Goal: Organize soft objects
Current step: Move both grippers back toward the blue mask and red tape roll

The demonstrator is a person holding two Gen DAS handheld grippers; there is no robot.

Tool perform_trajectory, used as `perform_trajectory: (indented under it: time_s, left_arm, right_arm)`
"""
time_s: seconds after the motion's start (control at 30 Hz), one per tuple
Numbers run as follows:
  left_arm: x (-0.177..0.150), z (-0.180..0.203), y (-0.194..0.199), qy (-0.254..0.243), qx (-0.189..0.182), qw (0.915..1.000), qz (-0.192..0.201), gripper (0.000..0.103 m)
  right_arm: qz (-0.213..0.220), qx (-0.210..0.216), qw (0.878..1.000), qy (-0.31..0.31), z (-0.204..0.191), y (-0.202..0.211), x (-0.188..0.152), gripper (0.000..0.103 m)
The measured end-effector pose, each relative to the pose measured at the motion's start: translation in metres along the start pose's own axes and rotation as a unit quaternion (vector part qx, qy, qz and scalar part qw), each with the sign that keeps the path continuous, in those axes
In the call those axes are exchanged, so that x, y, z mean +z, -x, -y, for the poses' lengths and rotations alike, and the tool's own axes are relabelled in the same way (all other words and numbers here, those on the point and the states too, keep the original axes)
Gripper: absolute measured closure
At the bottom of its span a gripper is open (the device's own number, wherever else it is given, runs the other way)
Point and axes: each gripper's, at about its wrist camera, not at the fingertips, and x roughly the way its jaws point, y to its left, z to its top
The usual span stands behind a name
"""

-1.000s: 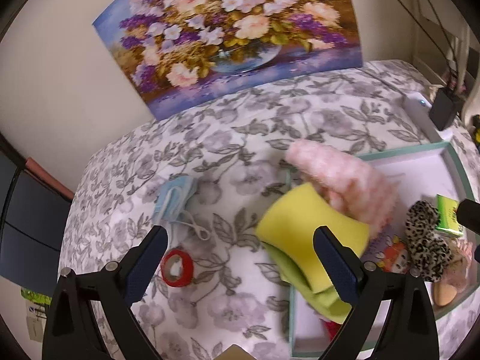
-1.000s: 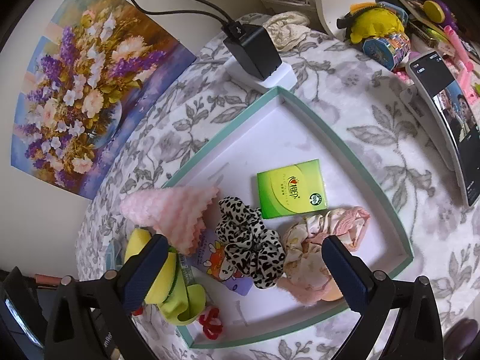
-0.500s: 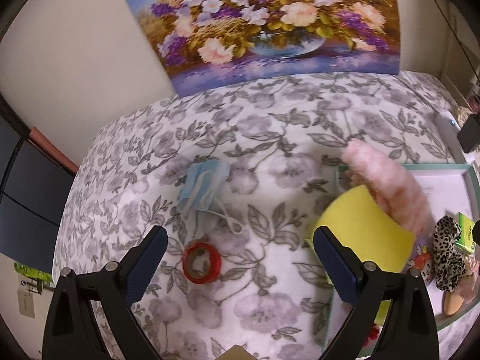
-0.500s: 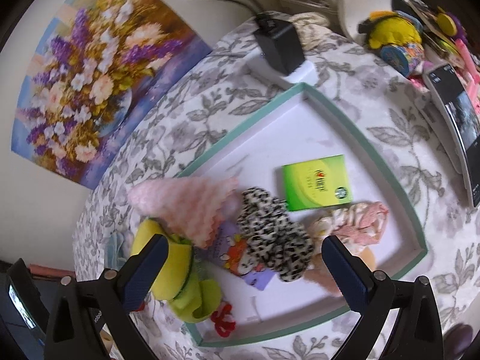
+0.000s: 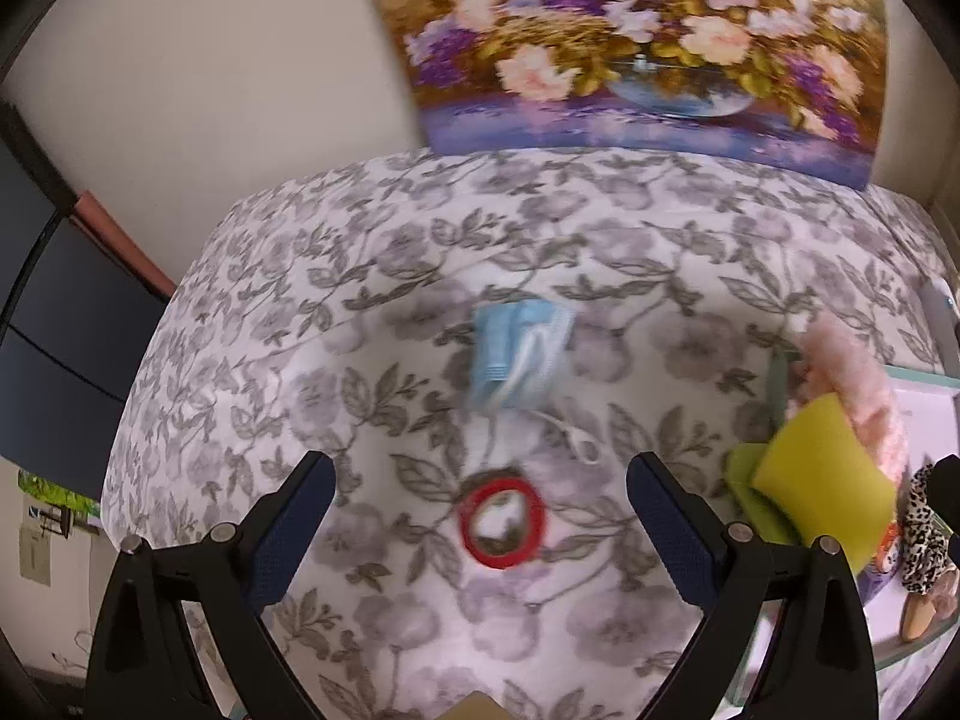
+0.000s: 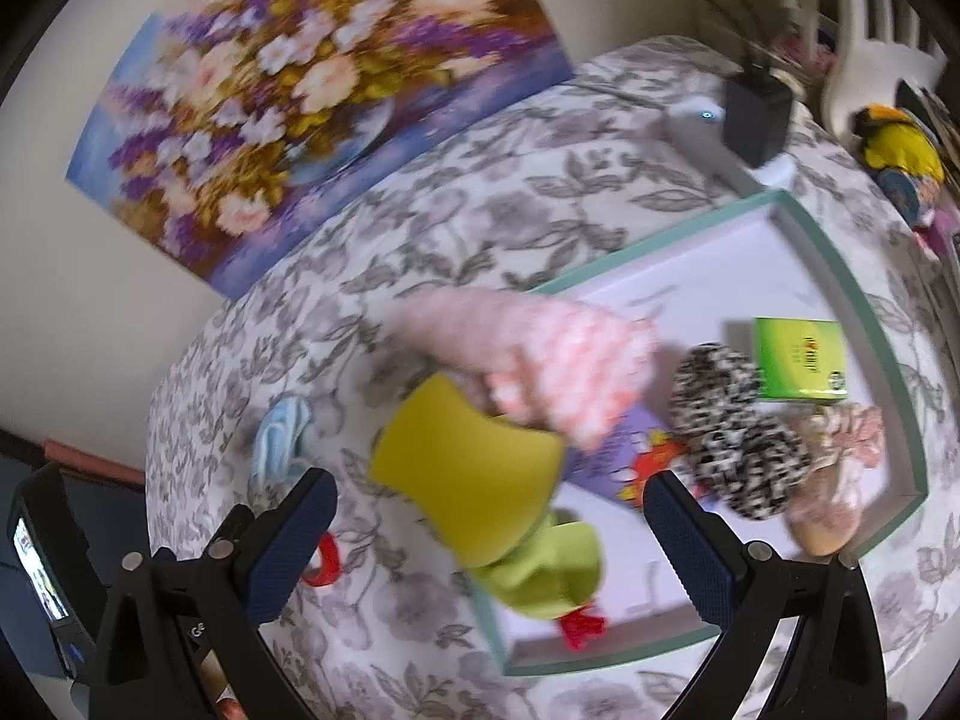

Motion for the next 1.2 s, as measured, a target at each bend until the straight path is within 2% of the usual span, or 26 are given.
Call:
perform_trajectory:
  time_s: [0.3, 0.77, 1.2]
  left_arm:
    - [-0.001, -0.047, -0.015, 0.036, -0.006, 0.9992, -0.017, 0.005]
    - [0.001, -0.107, -0.042, 0.078, -0.009, 0.9961, -0.04, 0.005]
    - [-0.009, -0.135, -0.091, 0.091, 0.005, 0.9912, -0.097, 0.005]
  right_arm:
    - [-0.006, 0.004, 0.999, 0.043, -0.058, -0.011, -0.015, 0.0]
    - [-0.023, 0.006, 0.996, 0.085, -0.123, -0.038, -0.036, 0.0]
    - [-0.083, -0.015, 0.988, 0.13, -0.161, -0.094, -0.067, 0.0]
